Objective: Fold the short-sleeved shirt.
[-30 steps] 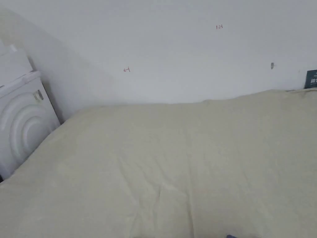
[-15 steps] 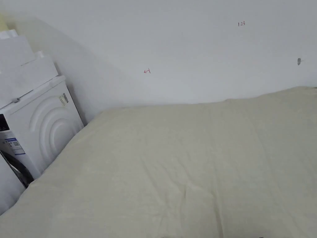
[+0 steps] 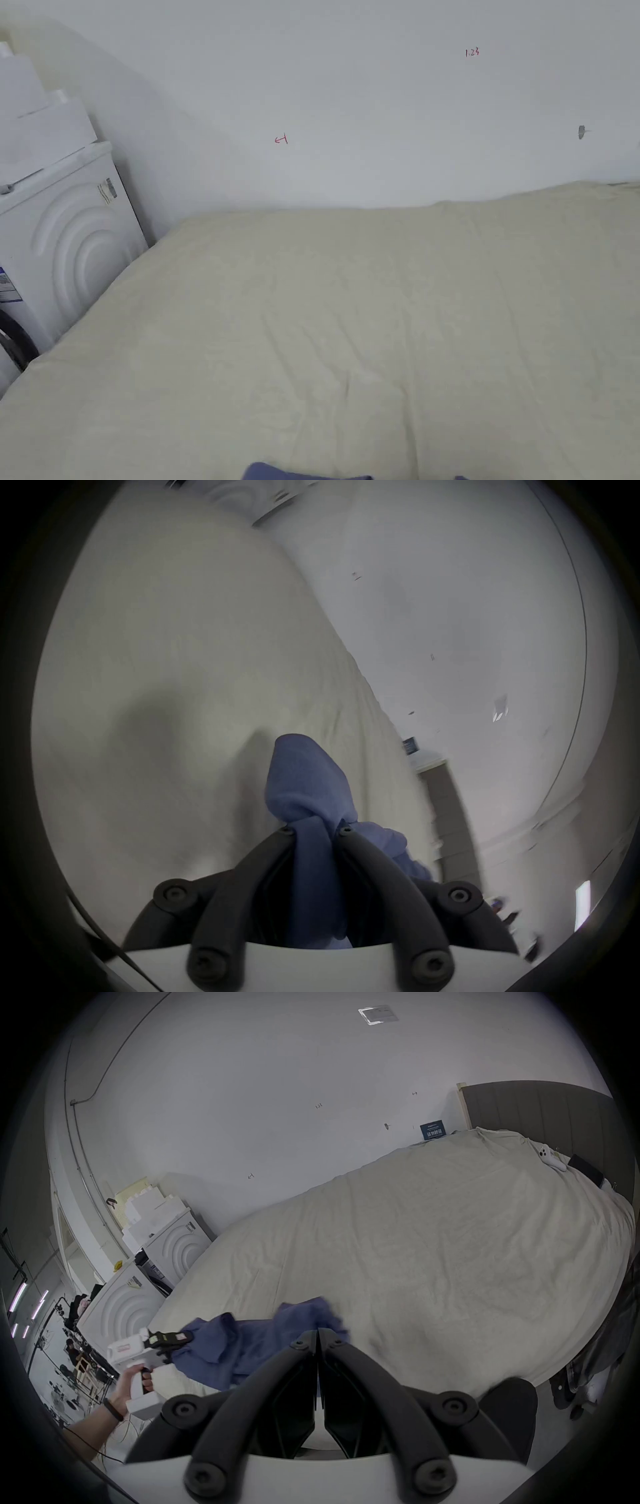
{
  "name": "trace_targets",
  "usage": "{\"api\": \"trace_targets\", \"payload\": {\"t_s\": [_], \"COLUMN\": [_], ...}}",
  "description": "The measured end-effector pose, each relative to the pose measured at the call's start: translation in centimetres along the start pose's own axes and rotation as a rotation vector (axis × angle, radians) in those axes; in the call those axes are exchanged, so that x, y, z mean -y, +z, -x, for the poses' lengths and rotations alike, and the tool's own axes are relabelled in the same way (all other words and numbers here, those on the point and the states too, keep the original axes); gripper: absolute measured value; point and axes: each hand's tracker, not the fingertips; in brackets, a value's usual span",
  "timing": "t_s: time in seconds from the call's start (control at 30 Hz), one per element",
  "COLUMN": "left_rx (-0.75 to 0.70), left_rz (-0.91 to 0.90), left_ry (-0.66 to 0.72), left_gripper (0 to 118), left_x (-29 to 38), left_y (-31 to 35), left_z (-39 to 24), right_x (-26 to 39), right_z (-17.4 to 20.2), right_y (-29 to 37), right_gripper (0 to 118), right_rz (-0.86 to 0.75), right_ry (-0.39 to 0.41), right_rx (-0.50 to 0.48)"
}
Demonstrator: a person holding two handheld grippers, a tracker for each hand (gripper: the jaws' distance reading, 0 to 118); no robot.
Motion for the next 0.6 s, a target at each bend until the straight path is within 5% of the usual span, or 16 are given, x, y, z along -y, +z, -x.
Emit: {"api": "trace_targets", "payload": {"t_s": [0.23,0.43,0.6], "left_rx": [-0.108,-0.036,-0.105], "left_rz": [0.037,0.178,0.377], "left_ry": [-0.323,-0.506,-0.625], "left_gripper": [13,13,22], "left_x": [-2.3,6.3,12.6], "left_y": [1.4,-6.9,-13.9], "left_z": [-6.2,-14.3,-14.2], "right_x": [0.8,0.8,1.2], "right_z": [-0.9,-1.3,-2.1], "right_y": [-1.2,0.0,1.9], "right_gripper": [0,0,0], "right_rz": [0.009,0.008,-0.012], "right_ry": [-0.034,-0.019,-0.058], "right_rx": [-0.012,0.007,0.030]}}
